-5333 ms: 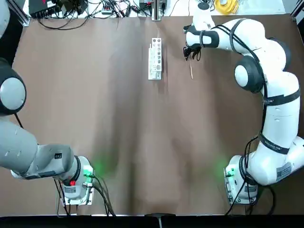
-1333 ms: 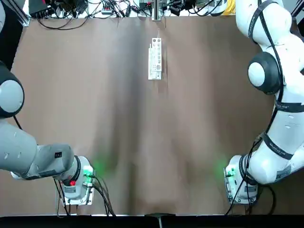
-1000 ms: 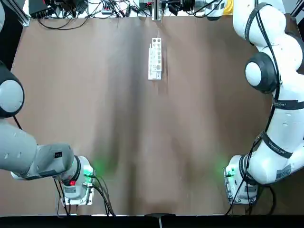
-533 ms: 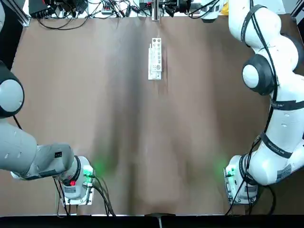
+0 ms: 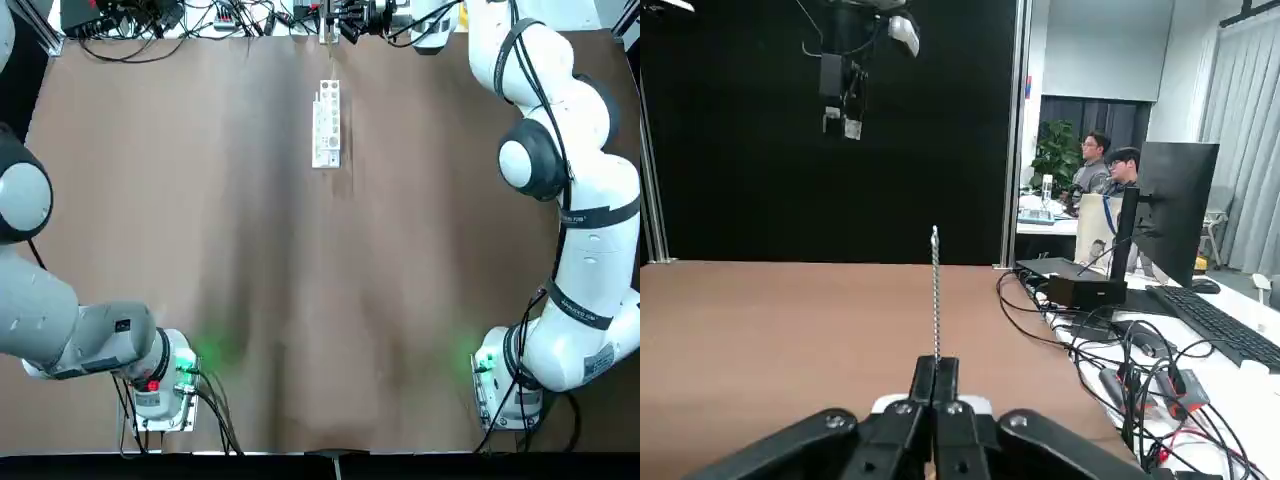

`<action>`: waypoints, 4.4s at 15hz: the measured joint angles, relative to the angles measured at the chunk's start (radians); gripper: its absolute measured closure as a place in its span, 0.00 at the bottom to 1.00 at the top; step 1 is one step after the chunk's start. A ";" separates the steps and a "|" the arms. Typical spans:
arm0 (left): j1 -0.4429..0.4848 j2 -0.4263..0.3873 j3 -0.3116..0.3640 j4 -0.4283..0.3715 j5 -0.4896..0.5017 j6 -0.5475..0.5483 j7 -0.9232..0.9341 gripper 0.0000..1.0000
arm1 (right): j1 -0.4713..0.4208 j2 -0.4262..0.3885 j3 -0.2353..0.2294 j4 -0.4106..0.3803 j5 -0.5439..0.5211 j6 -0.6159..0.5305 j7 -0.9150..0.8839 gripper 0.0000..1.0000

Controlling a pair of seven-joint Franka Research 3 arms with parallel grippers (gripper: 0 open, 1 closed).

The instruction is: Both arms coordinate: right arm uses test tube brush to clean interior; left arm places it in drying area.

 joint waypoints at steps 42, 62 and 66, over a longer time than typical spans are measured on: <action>0.000 0.004 -0.003 0.001 0.000 0.002 0.000 0.00 | -0.019 0.020 -0.003 0.012 0.011 -0.002 -0.023 0.97; 0.000 0.004 -0.003 0.001 0.000 0.002 0.000 0.00 | -0.025 0.024 -0.002 0.007 0.012 -0.002 -0.027 0.97; 0.000 0.004 -0.003 0.001 0.000 0.002 0.000 0.00 | -0.025 0.024 -0.002 0.004 0.012 -0.003 -0.037 0.97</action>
